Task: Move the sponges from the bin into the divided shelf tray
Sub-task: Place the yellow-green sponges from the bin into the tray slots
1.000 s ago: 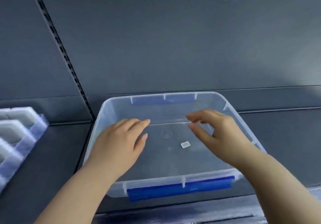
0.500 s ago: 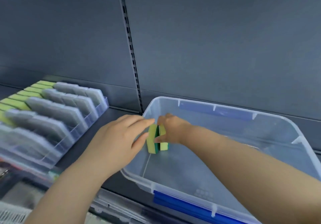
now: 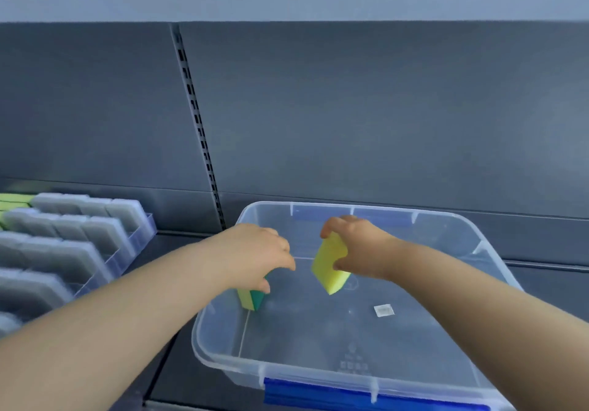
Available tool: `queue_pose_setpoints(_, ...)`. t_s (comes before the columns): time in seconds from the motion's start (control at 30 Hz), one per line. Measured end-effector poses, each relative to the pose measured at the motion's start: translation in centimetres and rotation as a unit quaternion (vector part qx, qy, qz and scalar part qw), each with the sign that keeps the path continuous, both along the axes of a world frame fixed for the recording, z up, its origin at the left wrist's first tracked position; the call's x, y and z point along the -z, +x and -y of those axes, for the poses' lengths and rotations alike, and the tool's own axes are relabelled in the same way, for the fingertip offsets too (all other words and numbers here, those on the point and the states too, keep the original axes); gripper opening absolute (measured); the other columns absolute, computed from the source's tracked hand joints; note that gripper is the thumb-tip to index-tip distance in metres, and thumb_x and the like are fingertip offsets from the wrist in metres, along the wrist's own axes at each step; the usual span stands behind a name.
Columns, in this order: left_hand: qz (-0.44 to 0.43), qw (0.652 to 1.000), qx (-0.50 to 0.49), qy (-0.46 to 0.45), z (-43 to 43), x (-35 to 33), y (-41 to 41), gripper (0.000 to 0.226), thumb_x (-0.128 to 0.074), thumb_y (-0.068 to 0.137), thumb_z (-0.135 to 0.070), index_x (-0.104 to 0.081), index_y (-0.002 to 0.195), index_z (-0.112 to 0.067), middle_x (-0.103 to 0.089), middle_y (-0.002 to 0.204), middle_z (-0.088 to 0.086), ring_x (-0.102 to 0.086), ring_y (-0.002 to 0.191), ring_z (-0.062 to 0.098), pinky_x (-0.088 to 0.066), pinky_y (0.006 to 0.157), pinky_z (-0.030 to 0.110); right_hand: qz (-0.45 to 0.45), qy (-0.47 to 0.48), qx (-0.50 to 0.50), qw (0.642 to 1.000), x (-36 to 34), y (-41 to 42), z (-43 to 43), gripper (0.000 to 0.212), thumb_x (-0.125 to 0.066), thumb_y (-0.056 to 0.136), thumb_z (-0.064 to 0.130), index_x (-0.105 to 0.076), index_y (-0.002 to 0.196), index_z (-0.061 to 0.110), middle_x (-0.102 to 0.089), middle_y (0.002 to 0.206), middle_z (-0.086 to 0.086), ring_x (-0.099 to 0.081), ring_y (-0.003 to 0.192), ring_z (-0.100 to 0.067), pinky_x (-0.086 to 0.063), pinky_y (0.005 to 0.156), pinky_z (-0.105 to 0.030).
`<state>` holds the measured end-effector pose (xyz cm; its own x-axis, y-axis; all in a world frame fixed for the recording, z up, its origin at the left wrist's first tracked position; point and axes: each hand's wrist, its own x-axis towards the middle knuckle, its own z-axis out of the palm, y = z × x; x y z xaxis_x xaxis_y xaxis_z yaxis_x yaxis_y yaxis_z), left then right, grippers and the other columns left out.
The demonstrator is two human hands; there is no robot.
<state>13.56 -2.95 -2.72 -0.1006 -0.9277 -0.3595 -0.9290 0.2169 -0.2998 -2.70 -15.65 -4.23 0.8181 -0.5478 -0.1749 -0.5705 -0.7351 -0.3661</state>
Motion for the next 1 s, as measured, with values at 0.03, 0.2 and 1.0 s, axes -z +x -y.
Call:
queue_pose_setpoints(0.03, 0.019, 0.999, 0.004, 0.038, 0.6, 0.0, -0.2, 0.059, -0.062, 0.085, -0.041, -0.037, 0.138, -0.035, -0.044, 0.134, -0.008, -0.039, 0.122, 0.018, -0.041, 0.092, 0.039, -0.001, 0.001, 0.009, 1.000, 0.1, -0.8, -0.1, 0.055, -0.064, 0.079, 0.013, -0.042, 0.126, 0.029, -0.040, 0.124, 0.000, -0.049, 0.102, -0.020, -0.048, 0.081, -0.033)
queue_pose_setpoints(0.2, 0.115, 0.981, -0.003, 0.159, 2.7, 1.8, -1.4, 0.067, -0.066, 0.084, -0.034, -0.033, 0.142, -0.033, -0.042, 0.135, -0.001, -0.044, 0.121, 0.026, -0.042, 0.084, 0.039, -0.025, 0.006, 0.032, 0.999, 1.4, -3.3, -0.4, 0.064, -0.064, 0.079, 0.012, -0.036, 0.133, 0.030, -0.041, 0.128, -0.001, -0.048, 0.109, -0.020, -0.042, 0.082, -0.026)
queue_pose_setpoints(1.0, 0.084, 0.993, 0.079, -0.038, 3.8, 4.2, -1.6, 0.036, -0.043, 0.096, -0.026, -0.033, 0.128, -0.012, -0.050, 0.108, 0.009, -0.055, 0.088, 0.030, -0.041, 0.064, 0.036, -0.029, 0.004, 0.074, 0.997, 2.4, -5.0, 0.3, 0.060, -0.059, 0.080, 0.008, -0.039, 0.134, 0.026, -0.049, 0.130, 0.002, -0.050, 0.113, -0.022, -0.046, 0.091, -0.032)
